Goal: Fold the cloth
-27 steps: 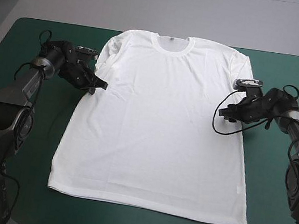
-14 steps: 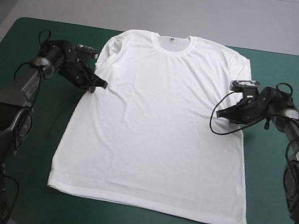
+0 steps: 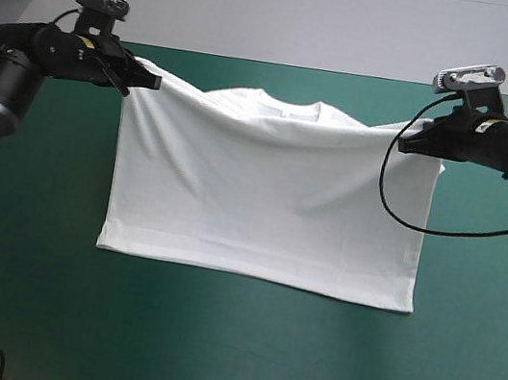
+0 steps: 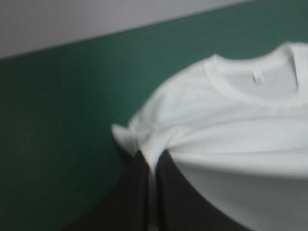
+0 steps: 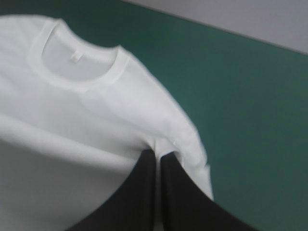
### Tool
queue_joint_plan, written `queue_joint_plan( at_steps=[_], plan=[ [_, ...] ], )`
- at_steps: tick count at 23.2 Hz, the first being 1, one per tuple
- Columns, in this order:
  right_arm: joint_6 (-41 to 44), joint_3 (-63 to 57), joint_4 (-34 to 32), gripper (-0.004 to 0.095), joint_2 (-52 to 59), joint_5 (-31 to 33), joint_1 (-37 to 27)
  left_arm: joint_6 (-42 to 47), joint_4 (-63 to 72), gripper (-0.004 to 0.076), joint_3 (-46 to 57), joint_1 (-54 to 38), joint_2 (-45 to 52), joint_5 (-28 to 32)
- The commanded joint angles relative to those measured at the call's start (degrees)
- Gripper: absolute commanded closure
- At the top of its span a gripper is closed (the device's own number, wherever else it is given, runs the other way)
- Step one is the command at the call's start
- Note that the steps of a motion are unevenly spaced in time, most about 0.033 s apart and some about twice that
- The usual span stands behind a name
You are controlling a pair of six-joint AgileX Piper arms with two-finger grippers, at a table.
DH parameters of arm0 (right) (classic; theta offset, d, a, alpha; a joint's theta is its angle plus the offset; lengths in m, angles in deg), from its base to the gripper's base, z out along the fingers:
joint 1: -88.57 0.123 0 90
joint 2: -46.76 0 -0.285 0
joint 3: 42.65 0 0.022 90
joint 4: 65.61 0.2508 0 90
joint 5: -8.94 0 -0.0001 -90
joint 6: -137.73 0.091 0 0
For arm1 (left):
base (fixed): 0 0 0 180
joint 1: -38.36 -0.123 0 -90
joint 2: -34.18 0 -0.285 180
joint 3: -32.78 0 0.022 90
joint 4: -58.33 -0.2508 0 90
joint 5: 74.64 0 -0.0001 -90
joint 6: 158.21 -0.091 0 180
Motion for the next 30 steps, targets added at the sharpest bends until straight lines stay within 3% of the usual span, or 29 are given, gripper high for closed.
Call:
queue_joint_plan(
  at_steps=[1,7,12,15,19,23,26,30],
  plan=[
    [-0.60,6.60,-0.26,0.0912,7.55,-3.17,0.09,-0.05,-1.25,0.0703,-1.64,0.14,11.64,7.08],
    [-0.60,14.18,-1.73,0.0912,13.05,-3.17,0.09,-0.05,-3.64,0.0703,-1.64,0.14,22.31,13.72],
    [-0.60,17.63,-2.42,0.0912,14.24,-3.17,0.09,-0.20,-4.35,0.0703,-1.64,0.14,23.66,16.66],
    [-0.60,17.57,-2.42,0.0912,13.67,-3.46,0.09,-0.20,-4.35,0.0703,-1.64,0.14,21.57,17.01],
    [-0.60,17.47,-2.42,0.0912,8.25,-5.75,0.09,-0.20,-4.05,0.0703,-1.64,0.14,15.23,21.87],
    [0.18,19.62,-2.05,0.0925,-3.81,-15.76,-0.67,-0.20,-2.79,0.0703,-3.64,0.14,6.03,30.71],
    [0.18,28.24,-0.41,0.0926,-10.76,-13.55,-1.56,-0.68,-3.33,0.0703,-13.65,0.14,0.22,27.03],
    [-0.70,37.20,0.42,0.0926,-16.19,-8.31,-1.72,-2.20,-3.00,0.0703,-29.93,0.14,-8.95,15.47]
  ],
)
